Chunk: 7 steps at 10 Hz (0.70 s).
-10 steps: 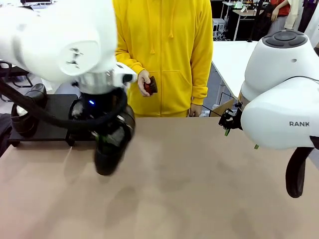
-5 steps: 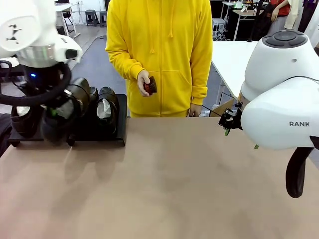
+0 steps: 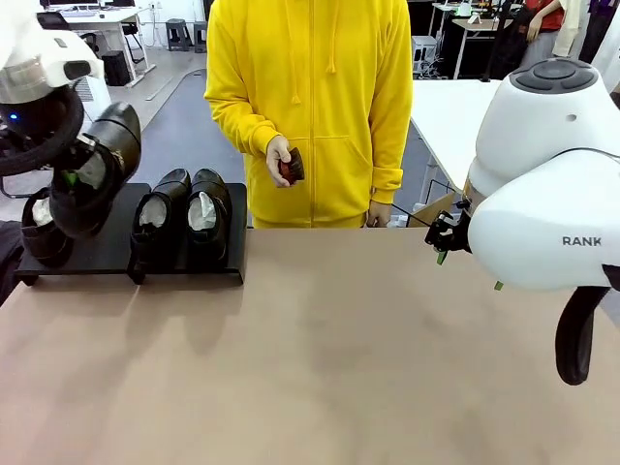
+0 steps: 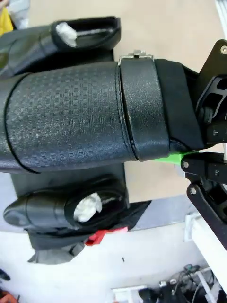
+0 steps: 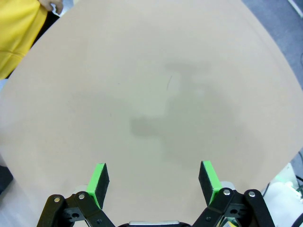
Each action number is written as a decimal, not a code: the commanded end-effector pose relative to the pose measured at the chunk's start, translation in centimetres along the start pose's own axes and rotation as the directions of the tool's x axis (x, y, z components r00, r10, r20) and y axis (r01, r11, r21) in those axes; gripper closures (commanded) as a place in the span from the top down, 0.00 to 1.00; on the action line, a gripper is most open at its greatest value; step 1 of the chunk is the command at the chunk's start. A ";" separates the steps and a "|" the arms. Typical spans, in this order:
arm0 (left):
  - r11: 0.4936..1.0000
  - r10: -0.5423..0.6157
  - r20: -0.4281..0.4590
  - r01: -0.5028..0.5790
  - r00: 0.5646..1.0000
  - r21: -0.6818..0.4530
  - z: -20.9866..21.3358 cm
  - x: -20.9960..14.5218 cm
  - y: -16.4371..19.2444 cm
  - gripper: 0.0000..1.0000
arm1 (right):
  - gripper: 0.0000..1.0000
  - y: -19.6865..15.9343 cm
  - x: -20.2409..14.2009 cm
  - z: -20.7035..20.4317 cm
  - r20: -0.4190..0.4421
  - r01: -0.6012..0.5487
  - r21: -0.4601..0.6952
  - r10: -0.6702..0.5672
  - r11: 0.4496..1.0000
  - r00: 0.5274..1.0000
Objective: Organize the shoes by placing them on the stand.
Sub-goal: Place the Shoe from the middle of the table onto the Shoes Stand.
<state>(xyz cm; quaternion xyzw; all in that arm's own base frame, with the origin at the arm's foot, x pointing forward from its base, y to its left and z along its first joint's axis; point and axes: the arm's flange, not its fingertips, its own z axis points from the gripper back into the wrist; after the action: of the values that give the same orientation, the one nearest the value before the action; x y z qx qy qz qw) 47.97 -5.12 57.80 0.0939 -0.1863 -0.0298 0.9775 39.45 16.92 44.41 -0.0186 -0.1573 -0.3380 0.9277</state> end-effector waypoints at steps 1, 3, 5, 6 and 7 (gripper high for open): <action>0.993 0.093 0.014 -0.093 0.996 0.065 -3.0 0.9 1.4 0.00 | 1.00 -0.1 0.2 0.1 0.011 -0.014 0.002 0.014 1.000 1.000; 0.987 0.113 -0.018 -0.110 0.993 0.113 -6.5 2.1 2.0 0.00 | 1.00 -0.1 0.2 0.1 0.011 -0.014 0.002 0.014 1.000 1.000; 0.990 0.103 -0.030 -0.100 0.994 0.100 -8.8 3.2 2.7 0.00 | 1.00 -0.1 0.2 0.1 0.011 -0.014 0.002 0.014 1.000 1.000; 0.991 0.096 -0.033 -0.093 0.995 0.094 -9.7 3.6 3.0 0.00 | 1.00 -0.1 0.2 0.1 0.011 -0.014 0.002 0.014 1.000 1.000; 0.991 0.101 -0.032 -0.098 0.994 0.091 -10.6 4.1 3.4 0.00 | 1.00 -0.1 0.2 0.1 0.011 -0.014 0.002 0.014 1.000 1.000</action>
<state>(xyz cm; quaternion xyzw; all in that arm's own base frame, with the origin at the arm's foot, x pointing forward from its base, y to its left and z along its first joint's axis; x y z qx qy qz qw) 54.95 -0.97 49.24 0.1227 -0.1577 0.0281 0.9794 39.44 16.91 44.42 -0.0185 -0.1575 -0.3380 0.9277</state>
